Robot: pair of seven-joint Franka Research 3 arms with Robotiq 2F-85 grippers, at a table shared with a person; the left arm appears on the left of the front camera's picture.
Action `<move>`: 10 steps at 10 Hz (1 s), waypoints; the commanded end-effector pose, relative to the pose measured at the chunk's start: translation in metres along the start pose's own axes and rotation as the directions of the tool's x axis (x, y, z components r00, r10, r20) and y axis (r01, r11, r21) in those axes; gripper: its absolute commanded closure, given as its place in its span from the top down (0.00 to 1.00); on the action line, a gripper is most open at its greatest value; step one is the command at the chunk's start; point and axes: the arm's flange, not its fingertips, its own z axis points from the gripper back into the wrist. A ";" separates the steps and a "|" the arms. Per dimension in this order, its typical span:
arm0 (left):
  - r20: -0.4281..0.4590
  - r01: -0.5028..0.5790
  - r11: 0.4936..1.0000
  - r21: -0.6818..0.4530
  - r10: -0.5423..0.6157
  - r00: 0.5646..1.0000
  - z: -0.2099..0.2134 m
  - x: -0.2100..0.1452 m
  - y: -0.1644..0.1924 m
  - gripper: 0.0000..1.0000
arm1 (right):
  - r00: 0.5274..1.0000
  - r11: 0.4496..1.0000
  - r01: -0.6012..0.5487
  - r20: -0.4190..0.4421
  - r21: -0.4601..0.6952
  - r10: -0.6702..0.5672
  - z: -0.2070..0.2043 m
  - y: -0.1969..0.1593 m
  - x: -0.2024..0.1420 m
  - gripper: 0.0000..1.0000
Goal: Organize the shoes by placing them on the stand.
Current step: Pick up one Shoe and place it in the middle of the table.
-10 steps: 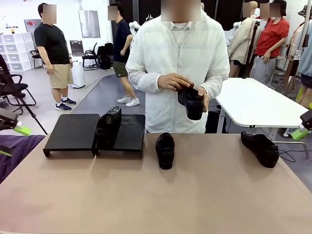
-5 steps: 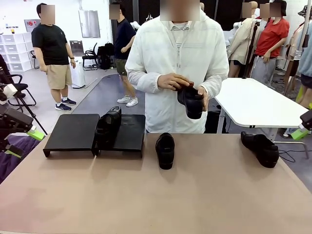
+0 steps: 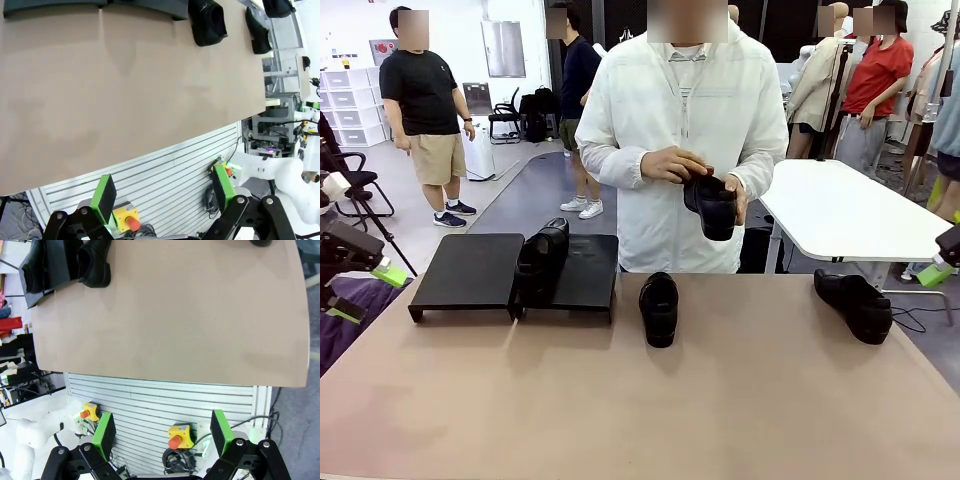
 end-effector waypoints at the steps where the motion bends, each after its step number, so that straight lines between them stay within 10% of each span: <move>1: -0.006 0.011 1.000 -0.008 -0.011 1.000 0.004 0.000 0.002 1.00 | 1.000 1.000 -0.024 0.000 0.009 0.024 0.002 -0.002 0.001 1.00; 3: -0.006 0.011 1.000 -0.008 -0.011 1.000 0.004 0.000 0.002 1.00 | 0.998 0.993 0.033 -0.041 -0.115 -0.037 -0.023 0.017 0.065 1.00; 7: -0.006 0.011 1.000 -0.008 -0.011 1.000 0.004 0.000 0.002 1.00 | 0.980 0.921 -0.034 0.165 -0.389 0.106 -0.129 0.001 0.207 1.00; 9: -0.006 0.011 1.000 -0.008 -0.011 1.000 0.004 0.000 0.002 1.00 | 0.999 0.939 0.022 0.037 -0.344 -0.010 -0.117 0.000 0.207 1.00; 10: -0.006 0.011 1.000 -0.008 -0.011 1.000 0.004 0.000 0.002 1.00 | 0.980 0.932 -0.093 0.131 -0.352 0.147 -0.149 -0.001 0.206 1.00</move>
